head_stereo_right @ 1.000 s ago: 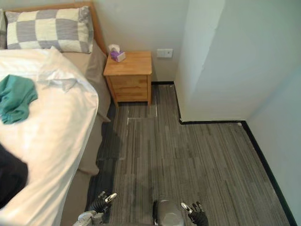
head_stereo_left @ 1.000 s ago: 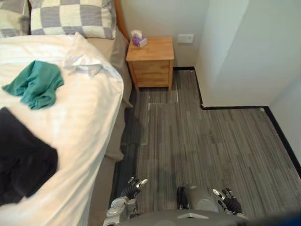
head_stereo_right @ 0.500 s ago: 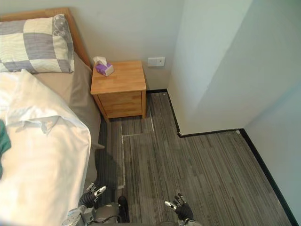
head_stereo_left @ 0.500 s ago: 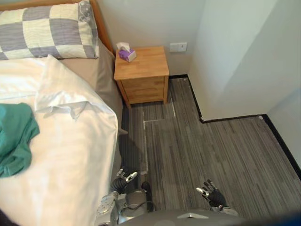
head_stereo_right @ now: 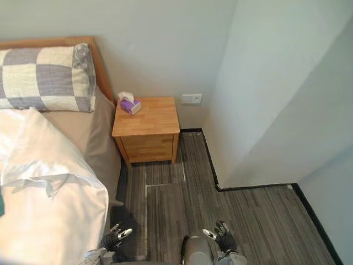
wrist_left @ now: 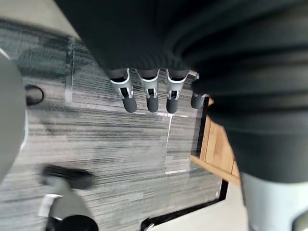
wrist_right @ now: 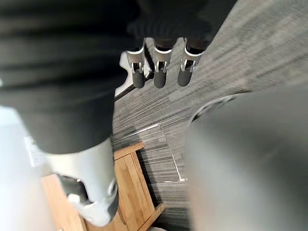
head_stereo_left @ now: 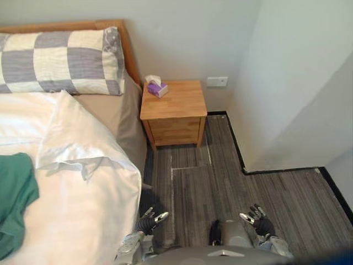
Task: Tidy the bed and pick cloth on bed and put in laundry
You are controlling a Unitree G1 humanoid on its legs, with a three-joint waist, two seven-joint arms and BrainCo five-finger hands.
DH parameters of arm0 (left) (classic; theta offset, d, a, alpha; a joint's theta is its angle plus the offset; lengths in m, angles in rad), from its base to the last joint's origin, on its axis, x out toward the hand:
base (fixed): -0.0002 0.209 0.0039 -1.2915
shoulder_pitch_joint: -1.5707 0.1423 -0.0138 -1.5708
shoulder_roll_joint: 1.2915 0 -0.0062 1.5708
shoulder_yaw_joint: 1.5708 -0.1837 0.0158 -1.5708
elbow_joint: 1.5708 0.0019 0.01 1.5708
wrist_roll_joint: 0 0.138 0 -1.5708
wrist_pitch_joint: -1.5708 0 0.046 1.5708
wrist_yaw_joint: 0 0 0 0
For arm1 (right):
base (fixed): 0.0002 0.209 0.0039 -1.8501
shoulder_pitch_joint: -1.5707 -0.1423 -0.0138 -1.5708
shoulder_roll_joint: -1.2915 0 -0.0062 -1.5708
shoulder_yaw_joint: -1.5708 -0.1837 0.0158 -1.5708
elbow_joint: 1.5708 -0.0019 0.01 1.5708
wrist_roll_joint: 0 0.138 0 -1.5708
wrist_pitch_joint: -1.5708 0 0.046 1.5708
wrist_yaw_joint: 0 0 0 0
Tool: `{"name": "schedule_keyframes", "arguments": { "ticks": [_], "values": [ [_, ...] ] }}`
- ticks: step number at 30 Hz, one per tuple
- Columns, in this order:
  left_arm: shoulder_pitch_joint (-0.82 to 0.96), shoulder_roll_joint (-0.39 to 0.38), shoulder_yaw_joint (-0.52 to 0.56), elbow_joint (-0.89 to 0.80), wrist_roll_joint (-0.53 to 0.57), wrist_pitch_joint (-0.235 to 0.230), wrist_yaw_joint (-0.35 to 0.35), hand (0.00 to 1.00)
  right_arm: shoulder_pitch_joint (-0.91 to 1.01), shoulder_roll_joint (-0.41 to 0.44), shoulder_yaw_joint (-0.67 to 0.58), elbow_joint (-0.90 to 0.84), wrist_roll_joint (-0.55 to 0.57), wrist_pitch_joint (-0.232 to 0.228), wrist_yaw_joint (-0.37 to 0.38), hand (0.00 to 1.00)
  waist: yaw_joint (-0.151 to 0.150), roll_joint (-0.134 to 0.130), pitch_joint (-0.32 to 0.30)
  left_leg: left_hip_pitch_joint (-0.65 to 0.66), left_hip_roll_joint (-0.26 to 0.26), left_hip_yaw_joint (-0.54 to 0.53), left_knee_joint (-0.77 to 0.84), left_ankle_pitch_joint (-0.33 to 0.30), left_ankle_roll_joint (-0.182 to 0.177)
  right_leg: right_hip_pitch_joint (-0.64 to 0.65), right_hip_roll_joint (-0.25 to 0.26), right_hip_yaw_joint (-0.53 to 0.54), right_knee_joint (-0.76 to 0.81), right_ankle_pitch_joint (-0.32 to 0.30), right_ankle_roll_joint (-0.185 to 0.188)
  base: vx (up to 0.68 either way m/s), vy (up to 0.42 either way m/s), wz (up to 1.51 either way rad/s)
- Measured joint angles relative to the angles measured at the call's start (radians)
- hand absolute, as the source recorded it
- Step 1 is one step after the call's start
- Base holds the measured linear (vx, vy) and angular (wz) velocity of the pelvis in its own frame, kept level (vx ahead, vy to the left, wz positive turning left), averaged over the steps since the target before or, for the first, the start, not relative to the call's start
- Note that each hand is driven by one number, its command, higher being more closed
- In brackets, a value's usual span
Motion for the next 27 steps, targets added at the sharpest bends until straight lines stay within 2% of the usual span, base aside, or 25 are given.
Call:
{"name": "schedule_keyframes", "arguments": {
  "ticks": [1, 2, 3, 4, 5, 6, 7, 8, 10, 11, 12, 13, 14, 15, 17, 19, 20, 21, 22, 23, 24, 26, 27],
  "values": [
    [0.002, -0.01, 0.027, 0.0, -0.001, -0.001, 0.001, 0.0, 0.013, -0.002, 0.0, 0.0, -0.001, 0.0, 0.0, 0.0, 0.0, 0.003, 0.004, 0.019, 0.017, -0.022, 0.015, -0.039, -0.017, 0.01, 0.001, 0.01, 0.011, 0.069, -0.003, 0.42, -0.408, 0.72],
    [0.007, -0.028, 0.055, 0.0, -0.003, -0.002, 0.002, 0.0, 0.024, -0.021, 0.001, -0.001, -0.022, 0.0, -0.005, 0.0, -0.003, 0.023, 0.007, 0.04, 0.051, -0.047, 0.021, -0.065, -0.027, 0.004, 0.034, 0.006, 0.101, 0.039, -0.045, 0.52, -0.485, 0.76],
    [0.011, -0.058, 0.056, -0.003, -0.021, -0.005, -0.001, 0.0, 0.022, -0.038, 0.001, -0.011, -0.042, 0.002, -0.014, 0.0, -0.001, 0.051, 0.014, 0.05, 0.075, -0.076, 0.033, -0.054, -0.024, -0.02, 0.041, -0.016, 0.209, -0.048, -0.084, 0.43, -0.386, 0.57],
    [0.01, -0.065, 0.059, -0.004, -0.026, -0.006, -0.002, 0.0, 0.021, -0.042, 0.001, -0.01, -0.044, 0.004, -0.016, 0.0, -0.001, 0.059, 0.019, 0.053, 0.078, -0.082, 0.037, -0.045, -0.028, -0.019, 0.041, -0.02, 0.224, -0.061, -0.087, 0.5, -0.445, 0.32],
    [0.013, -0.081, 0.086, -0.007, -0.041, -0.011, -0.003, 0.0, 0.009, -0.054, 0.003, -0.008, -0.068, 0.017, -0.022, 0.0, 0.002, 0.063, 0.026, 0.048, 0.088, -0.1, 0.07, -0.005, -0.042, -0.012, 0.045, -0.033, 0.255, -0.102, -0.104, 0.33, -0.287, 0.12],
    [0.018, -0.087, 0.101, -0.008, -0.052, -0.011, -0.001, 0.0, 0.002, -0.057, 0.005, -0.006, -0.082, 0.028, -0.025, 0.0, 0.003, 0.069, 0.022, 0.035, 0.095, -0.113, 0.096, 0.012, -0.039, 0.0, 0.047, -0.045, 0.254, -0.117, -0.108, 0.42, -0.351, 0.33],
    [0.027, -0.09, 0.111, -0.013, -0.073, -0.015, -0.002, 0.0, -0.012, -0.064, 0.016, -0.005, -0.109, 0.045, -0.036, 0.0, 0.002, 0.076, 0.018, -0.002, 0.109, -0.133, 0.181, 0.045, -0.046, 0.043, 0.05, -0.077, 0.23, -0.138, -0.117, 0.41, -0.317, 0.7],
    [0.027, -0.091, 0.116, -0.018, -0.091, -0.024, -0.002, 0.0, -0.014, -0.072, 0.025, 0.004, -0.129, 0.059, -0.039, 0.0, 0.006, 0.08, 0.015, -0.063, 0.132, -0.149, 0.314, 0.077, -0.069, 0.11, 0.055, -0.121, 0.173, -0.142, -0.13, 0.4, -0.292, 0.91],
    [0.033, -0.085, 0.111, -0.049, -0.117, -0.036, -0.002, 0.0, -0.013, -0.081, 0.039, 0.025, -0.17, 0.081, -0.039, 0.0, 0.02, 0.077, 0.016, -0.171, 0.159, -0.123, 0.502, 0.068, -0.091, 0.257, 0.055, -0.224, 0.053, -0.117, -0.159, 0.36, -0.203, 1.35],
    [0.032, -0.079, 0.104, -0.053, -0.121, -0.039, -0.003, 0.0, -0.012, -0.083, 0.06, 0.038, -0.193, 0.088, -0.039, 0.0, 0.027, 0.061, 0.012, -0.227, 0.158, -0.052, 0.517, 0.064, -0.092, 0.337, 0.044, -0.297, -0.013, -0.109, -0.16, 0.33, -0.163, 1.54],
    [0.031, -0.074, 0.094, -0.057, -0.126, -0.044, -0.002, 0.0, -0.014, -0.082, 0.069, 0.043, -0.198, 0.091, -0.039, 0.0, 0.027, 0.049, 0.007, -0.253, 0.15, -0.009, 0.495, 0.061, -0.092, 0.366, 0.033, -0.332, -0.034, -0.109, -0.16, 0.29, -0.143, 1.79],
    [0.028, -0.068, 0.065, -0.076, -0.138, -0.048, -0.001, 0.0, -0.018, -0.081, 0.077, 0.046, -0.2, 0.095, -0.038, 0.0, 0.027, 0.047, 0.001, -0.298, 0.12, 0.093, 0.366, 0.102, -0.075, 0.419, 0.021, -0.424, -0.059, -0.104, -0.152, 0.27, -0.094, 2.12],
    [0.027, -0.064, 0.017, -0.086, -0.143, -0.048, -0.002, 0.0, -0.017, -0.088, 0.075, 0.044, -0.206, 0.095, -0.039, 0.0, 0.022, 0.061, -0.006, -0.342, 0.099, 0.205, 0.239, 0.185, 0.003, 0.452, 0.025, -0.517, -0.066, -0.106, -0.141, 0.29, -0.088, 2.31],
    [0.027, -0.053, -0.004, -0.087, -0.142, -0.048, -0.002, 0.0, -0.018, -0.079, 0.072, 0.052, -0.205, 0.096, -0.04, 0.0, 0.023, 0.05, -0.01, -0.338, 0.089, 0.251, 0.215, 0.198, 0.027, 0.471, 0.011, -0.561, -0.066, -0.11, -0.133, 0.29, -0.039, 2.51],
    [0.024, -0.029, -0.028, -0.092, -0.133, -0.048, -0.002, 0.0, -0.012, -0.046, 0.043, 0.067, -0.183, 0.096, -0.047, 0.0, 0.026, -0.003, -0.027, -0.307, -0.008, 0.351, 0.032, 0.325, 0.091, 0.519, -0.049, -0.736, -0.048, -0.098, -0.113, 0.24, 0.031, 2.47],
    [0.026, -0.024, -0.029, -0.091, -0.131, -0.048, -0.004, 0.0, -0.02, -0.028, 0.009, 0.064, -0.148, 0.09, -0.054, 0.0, 0.027, -0.004, -0.029, -0.312, -0.04, 0.447, -0.004, 0.351, 0.12, 0.551, -0.071, -0.823, 0.015, -0.094, -0.106, 0.15, 0.127, 2.27],
    [0.03, -0.023, -0.028, -0.089, -0.133, -0.047, -0.004, 0.0, -0.021, -0.022, -0.008, 0.06, -0.133, 0.086, -0.056, 0.0, 0.031, 0.001, -0.029, -0.31, -0.041, 0.465, -0.007, 0.346, 0.14, 0.542, -0.102, -0.843, 0.141, -0.085, -0.092, 0.12, 0.133, 1.98],
    [0.03, -0.018, -0.025, -0.088, -0.134, -0.046, -0.005, 0.0, -0.021, -0.018, -0.017, 0.057, -0.125, 0.081, -0.053, 0.0, 0.032, 0.004, -0.029, -0.31, -0.036, 0.451, -0.008, 0.344, 0.144, 0.531, -0.118, -0.838, 0.194, -0.1, -0.051, 0.12, 0.057, 1.45],
    [0.039, -0.008, -0.008, -0.082, -0.136, -0.046, -0.004, 0.0, -0.033, -0.011, -0.013, 0.051, -0.115, 0.073, -0.052, 0.0, 0.037, 0.006, -0.025, -0.309, -0.032, 0.419, -0.011, 0.344, 0.143, 0.527, -0.102, -0.809, 0.093, -0.178, 0.027, 0.11, -0.021, 0.8],
    [0.044, -0.001, -0.001, -0.08, -0.137, -0.045, -0.003, 0.0, -0.045, -0.011, -0.013, 0.047, -0.114, 0.072, -0.052, 0.0, 0.044, -0.008, -0.025, -0.308, -0.039, 0.415, -0.008, 0.341, 0.138, 0.527, -0.103, -0.803, 0.023, -0.14, 0.022, 0.14, -0.055, 0.94],
    [0.026, 0.011, 0.006, -0.057, -0.134, -0.018, -0.004, 0.0, -0.06, -0.019, -0.008, 0.05, -0.096, 0.079, -0.053, 0.0, 0.052, -0.022, -0.018, -0.299, -0.043, 0.41, -0.005, 0.286, 0.112, 0.523, -0.134, -0.787, 0.06, -0.062, 0.017, 0.1, -0.036, 0.65],
    [0.024, 0.008, 0.006, -0.052, -0.132, -0.009, -0.006, 0.0, -0.058, -0.03, -0.008, 0.054, -0.076, 0.085, -0.055, 0.0, 0.062, -0.019, -0.02, -0.278, -0.05, 0.407, -0.017, 0.278, 0.095, 0.507, -0.183, -0.77, 0.177, -0.059, 0.013, 0.08, -0.007, 0.48],
    [0.039, 0.013, 0.008, -0.039, -0.108, 0.01, -0.008, 0.0, -0.058, -0.042, -0.008, 0.052, -0.058, 0.087, -0.054, 0.0, 0.061, -0.016, -0.018, -0.229, -0.074, 0.374, -0.061, 0.273, 0.101, 0.431, -0.254, -0.625, 0.411, 0.018, -0.084, 0.08, -0.002, 0.46]
  ]
}}
